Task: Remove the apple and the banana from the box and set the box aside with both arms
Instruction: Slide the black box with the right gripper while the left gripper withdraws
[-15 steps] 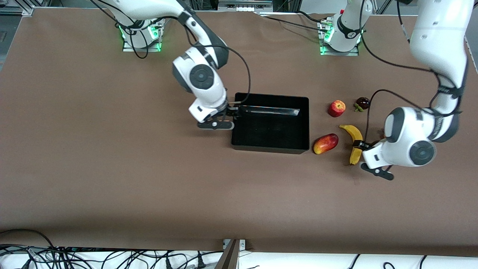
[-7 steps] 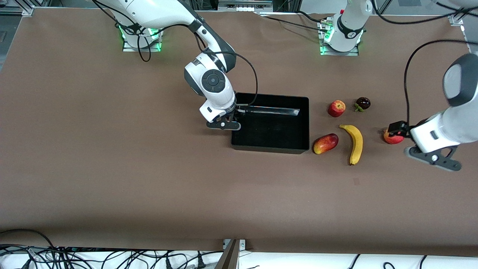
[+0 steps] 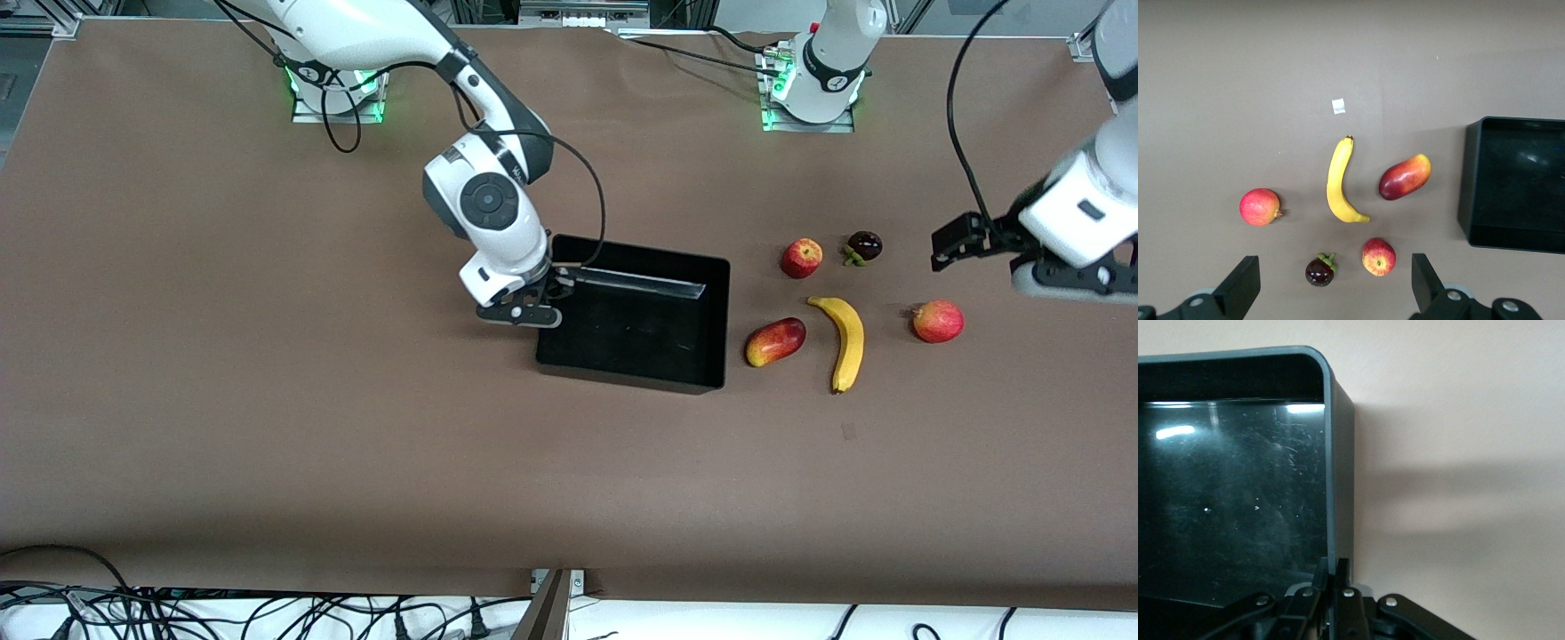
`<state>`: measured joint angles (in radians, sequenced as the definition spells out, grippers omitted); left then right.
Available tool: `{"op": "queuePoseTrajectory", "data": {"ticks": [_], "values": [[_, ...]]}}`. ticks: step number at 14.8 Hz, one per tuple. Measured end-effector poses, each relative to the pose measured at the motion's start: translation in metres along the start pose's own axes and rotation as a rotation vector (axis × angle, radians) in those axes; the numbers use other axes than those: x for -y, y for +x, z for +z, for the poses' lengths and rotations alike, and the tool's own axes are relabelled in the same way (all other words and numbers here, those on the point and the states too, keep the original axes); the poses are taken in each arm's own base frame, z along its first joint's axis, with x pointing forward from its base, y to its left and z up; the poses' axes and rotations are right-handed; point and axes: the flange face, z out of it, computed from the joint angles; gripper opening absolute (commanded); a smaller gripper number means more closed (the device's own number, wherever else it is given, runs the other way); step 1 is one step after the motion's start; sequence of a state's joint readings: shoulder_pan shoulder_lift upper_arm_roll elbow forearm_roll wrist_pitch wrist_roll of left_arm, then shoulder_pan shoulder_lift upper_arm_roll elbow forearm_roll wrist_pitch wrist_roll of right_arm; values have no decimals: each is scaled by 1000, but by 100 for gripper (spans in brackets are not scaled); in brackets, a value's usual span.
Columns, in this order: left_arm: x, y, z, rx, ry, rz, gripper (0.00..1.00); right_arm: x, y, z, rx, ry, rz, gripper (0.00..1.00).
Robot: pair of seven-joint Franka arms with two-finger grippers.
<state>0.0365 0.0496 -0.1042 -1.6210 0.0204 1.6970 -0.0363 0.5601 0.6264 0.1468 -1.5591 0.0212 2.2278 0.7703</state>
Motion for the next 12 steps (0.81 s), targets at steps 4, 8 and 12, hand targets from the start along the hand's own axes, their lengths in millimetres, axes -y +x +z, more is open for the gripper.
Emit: {"op": "queuePoseTrajectory", "data": {"ticks": [4, 8, 12], "values": [[-1, -20, 12, 22, 5, -20, 100, -90, 65, -48, 45, -51, -91, 0], [-5, -22, 15, 43, 6, -19, 100, -200, 102, -82, 65, -79, -162, 0], [-5, -22, 13, 39, 6, -22, 100, -327, 104, -83, 103, -86, -229, 0]]}}
